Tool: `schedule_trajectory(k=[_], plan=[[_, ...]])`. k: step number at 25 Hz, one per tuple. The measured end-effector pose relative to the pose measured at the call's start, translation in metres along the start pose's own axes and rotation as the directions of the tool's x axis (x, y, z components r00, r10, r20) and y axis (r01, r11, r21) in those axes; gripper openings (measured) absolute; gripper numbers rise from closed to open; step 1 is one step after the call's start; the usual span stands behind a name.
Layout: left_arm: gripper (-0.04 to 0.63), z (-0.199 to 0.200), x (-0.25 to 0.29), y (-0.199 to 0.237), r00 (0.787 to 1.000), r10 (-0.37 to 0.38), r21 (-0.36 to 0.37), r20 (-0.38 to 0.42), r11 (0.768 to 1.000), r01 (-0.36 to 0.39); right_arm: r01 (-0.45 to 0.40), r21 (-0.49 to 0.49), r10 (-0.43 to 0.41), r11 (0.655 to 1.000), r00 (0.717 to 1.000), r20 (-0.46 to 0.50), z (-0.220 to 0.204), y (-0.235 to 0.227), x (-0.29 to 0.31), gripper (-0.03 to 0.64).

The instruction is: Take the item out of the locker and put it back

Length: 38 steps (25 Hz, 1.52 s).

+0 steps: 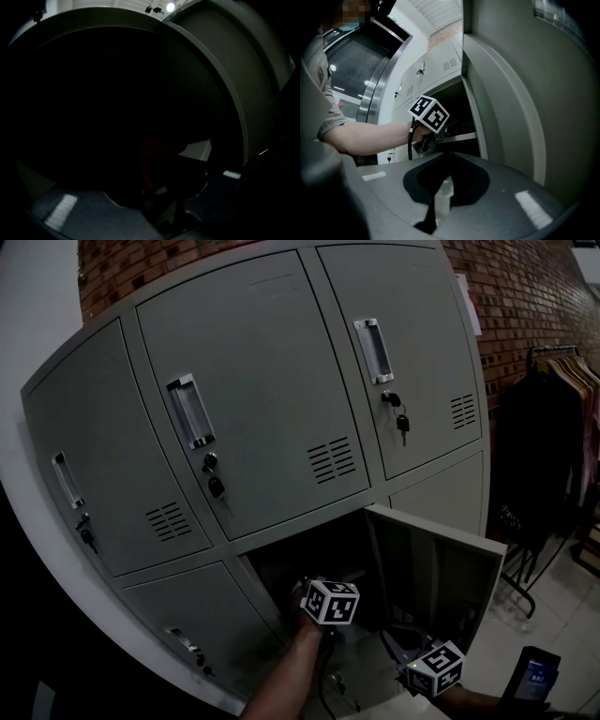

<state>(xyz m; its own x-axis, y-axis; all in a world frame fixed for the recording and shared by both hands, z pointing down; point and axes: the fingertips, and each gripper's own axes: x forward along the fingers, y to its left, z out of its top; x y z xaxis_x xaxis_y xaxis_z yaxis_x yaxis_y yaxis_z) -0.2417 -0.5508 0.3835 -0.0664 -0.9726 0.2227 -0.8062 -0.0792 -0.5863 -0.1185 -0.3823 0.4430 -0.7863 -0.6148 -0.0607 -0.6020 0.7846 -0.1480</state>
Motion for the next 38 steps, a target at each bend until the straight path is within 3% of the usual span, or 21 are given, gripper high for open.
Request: schedule_trajectory(k=[6, 10, 15, 20, 29, 34, 38], plan=[[0.267, 0.009, -0.009, 0.006, 0.997, 0.009, -0.022, 0.082, 1.000, -0.008, 0.004, -0.006, -0.004, 1.000, 1.000, 0.000, 0.000, 0.001, 0.000, 0.000], [0.300, 0.017, -0.023, 0.010, 0.988, 0.016, -0.055, 0.154, 0.998, -0.008, 0.004, -0.013, -0.004, 1.000, 1.000, 0.000, 0.000, 0.003, 0.003, 0.000], [0.296, 0.021, -0.049, 0.016, 0.967, 0.039, -0.111, 0.250, 0.994, -0.012, -0.002, -0.015, 0.002, 1.000, 1.000, -0.005, 0.000, 0.010, 0.006, 0.000], [0.244, 0.015, -0.079, 0.018, 0.947, 0.040, -0.210, 0.320, 0.977, 0.030, 0.001, -0.020, -0.001, 1.000, 1.000, -0.006, 0.001, 0.018, 0.009, 0.000], [0.057, -0.006, -0.134, 0.024, 0.909, 0.035, -0.376, 0.415, 0.917, 0.136, 0.007, -0.025, -0.008, 1.000, 1.000, -0.007, -0.001, 0.040, 0.011, 0.000], [0.000, -0.024, -0.156, 0.023, 0.905, 0.028, -0.411, 0.425, 0.897, 0.165, 0.006, -0.029, -0.006, 1.000, 1.000, -0.008, -0.003, 0.053, 0.014, 0.000], [0.000, -0.042, -0.170, 0.017, 0.908, 0.012, -0.432, 0.418, 0.882, 0.187, 0.006, -0.037, -0.007, 0.999, 1.000, -0.022, -0.005, 0.061, 0.013, 0.000]])
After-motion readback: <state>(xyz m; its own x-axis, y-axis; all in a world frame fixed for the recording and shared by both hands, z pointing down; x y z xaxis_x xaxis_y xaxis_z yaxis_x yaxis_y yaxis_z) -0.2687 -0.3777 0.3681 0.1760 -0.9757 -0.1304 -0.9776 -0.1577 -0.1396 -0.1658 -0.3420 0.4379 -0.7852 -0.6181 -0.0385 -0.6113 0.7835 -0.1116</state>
